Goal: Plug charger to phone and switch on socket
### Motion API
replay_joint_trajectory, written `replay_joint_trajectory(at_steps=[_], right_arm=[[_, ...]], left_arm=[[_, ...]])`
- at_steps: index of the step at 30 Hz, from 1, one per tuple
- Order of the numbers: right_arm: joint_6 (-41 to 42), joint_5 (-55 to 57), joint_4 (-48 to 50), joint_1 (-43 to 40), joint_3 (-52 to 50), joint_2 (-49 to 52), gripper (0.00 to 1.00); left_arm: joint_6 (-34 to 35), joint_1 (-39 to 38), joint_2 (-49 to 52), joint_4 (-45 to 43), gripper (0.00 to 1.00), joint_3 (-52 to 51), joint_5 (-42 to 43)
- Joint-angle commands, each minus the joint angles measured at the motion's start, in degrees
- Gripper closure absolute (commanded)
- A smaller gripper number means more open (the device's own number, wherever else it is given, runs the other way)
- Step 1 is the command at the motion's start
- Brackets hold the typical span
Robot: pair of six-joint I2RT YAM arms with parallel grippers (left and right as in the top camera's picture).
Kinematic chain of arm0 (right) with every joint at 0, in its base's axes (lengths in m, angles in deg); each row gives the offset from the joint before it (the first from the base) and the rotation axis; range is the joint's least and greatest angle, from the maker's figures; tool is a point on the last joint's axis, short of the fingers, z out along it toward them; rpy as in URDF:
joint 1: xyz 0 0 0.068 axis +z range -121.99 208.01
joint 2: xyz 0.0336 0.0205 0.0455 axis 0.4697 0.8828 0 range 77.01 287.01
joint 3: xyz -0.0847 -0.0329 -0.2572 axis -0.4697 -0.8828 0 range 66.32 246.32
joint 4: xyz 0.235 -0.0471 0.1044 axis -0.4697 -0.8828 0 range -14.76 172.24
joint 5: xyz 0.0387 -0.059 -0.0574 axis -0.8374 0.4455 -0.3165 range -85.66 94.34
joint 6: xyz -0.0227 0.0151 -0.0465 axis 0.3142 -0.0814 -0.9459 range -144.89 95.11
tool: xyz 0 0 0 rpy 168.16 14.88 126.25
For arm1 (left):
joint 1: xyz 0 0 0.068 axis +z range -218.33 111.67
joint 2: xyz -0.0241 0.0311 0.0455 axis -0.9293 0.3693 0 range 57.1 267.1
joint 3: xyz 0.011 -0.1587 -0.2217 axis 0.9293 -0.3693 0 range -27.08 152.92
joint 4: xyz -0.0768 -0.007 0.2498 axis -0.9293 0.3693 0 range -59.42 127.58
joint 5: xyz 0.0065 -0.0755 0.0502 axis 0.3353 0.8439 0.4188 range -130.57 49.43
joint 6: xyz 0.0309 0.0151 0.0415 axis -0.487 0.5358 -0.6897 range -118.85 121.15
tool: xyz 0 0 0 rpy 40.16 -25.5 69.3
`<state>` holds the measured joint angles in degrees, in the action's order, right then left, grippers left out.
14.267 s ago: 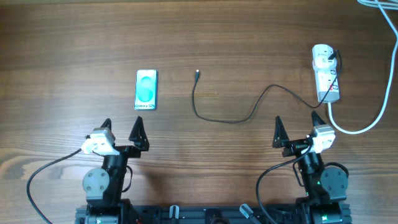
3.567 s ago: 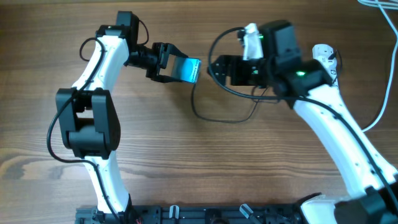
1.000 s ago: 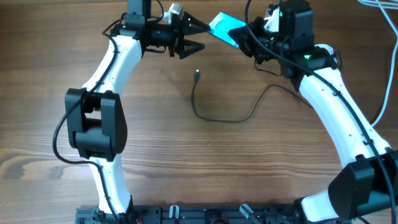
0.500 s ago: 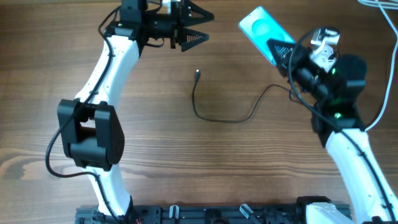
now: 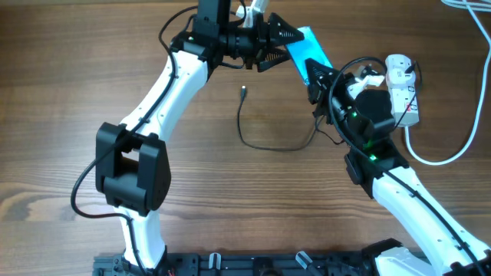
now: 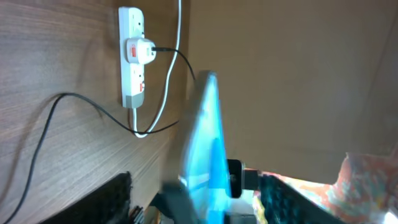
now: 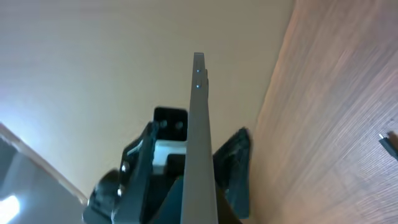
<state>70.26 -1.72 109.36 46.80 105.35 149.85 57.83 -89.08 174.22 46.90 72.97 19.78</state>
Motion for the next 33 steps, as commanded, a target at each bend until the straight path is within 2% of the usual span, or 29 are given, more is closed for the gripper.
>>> replay_joint_trajectory(at_steps=[1,6,14,25,33], right_arm=[[5.68,2.56,1.55,0.35,0.72,2.69,0.96],[7.52,-0.7,4.37,0.35,0.72,5.75,0.96],[7.04,-5.09,9.49,0.35,0.72,5.77,0.96],[8.39,-9.03,9.29,0.39,0.72,5.77,0.96],[7.76,-11.43,9.25,0.39,0.72,5.77,0.96]], left_arm=[[2.47,-0.96,-1.2,-2.51,0.4,0.85,-1.57],[2.54,-1.66,-1.2,-3.3,0.5,0.85,-2.38],[2.56,-1.64,-1.2,-3.28,0.52,0.85,-3.23],[2.56,-1.64,-1.2,-3.28,0.69,0.85,-3.67],[4.26,-1.64,-1.2,-3.26,0.72,0.85,-5.81]])
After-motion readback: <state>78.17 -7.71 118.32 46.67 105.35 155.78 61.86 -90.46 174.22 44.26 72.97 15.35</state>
